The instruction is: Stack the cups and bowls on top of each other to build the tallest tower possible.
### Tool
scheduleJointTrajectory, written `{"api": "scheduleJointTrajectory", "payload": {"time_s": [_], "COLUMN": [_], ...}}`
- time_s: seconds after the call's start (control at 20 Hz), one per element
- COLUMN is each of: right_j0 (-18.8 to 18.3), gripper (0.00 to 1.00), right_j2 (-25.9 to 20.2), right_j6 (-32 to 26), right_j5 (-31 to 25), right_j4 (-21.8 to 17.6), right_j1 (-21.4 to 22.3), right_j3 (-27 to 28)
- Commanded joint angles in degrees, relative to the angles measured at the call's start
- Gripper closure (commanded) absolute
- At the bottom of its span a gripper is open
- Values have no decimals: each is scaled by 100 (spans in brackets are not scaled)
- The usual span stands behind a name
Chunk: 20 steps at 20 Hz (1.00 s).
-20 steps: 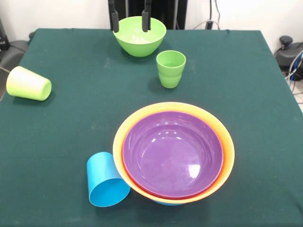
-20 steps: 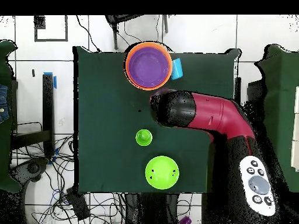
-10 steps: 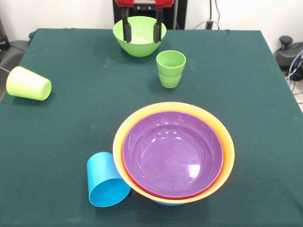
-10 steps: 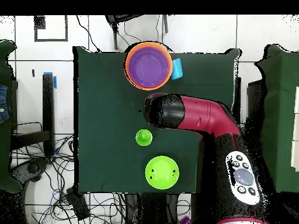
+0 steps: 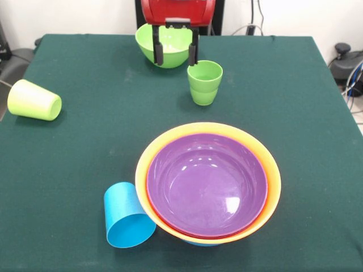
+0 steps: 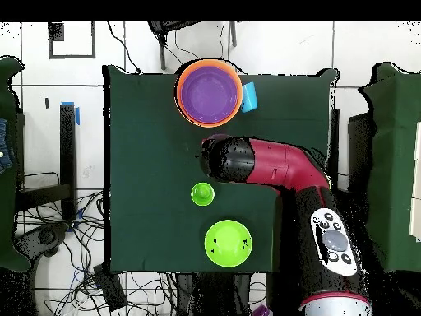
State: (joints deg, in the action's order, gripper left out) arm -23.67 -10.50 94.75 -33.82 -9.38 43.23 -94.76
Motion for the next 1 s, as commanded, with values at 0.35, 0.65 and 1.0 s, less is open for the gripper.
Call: {"api": "scheduleJointTrajectory", "payload": {"time_s": [0.35, 0.65, 1.0], "right_j0": [65, -348, -810], "gripper": [0, 0, 0], "right_j2": [-40, -90, -214], "right_j6": [544, -60, -523], "right_j5": [-144, -669, -905], "right_j4": [55, 231, 360], "right_j1": [303, 1417, 2144], "right_j3": [-760, -1650, -2225]}}
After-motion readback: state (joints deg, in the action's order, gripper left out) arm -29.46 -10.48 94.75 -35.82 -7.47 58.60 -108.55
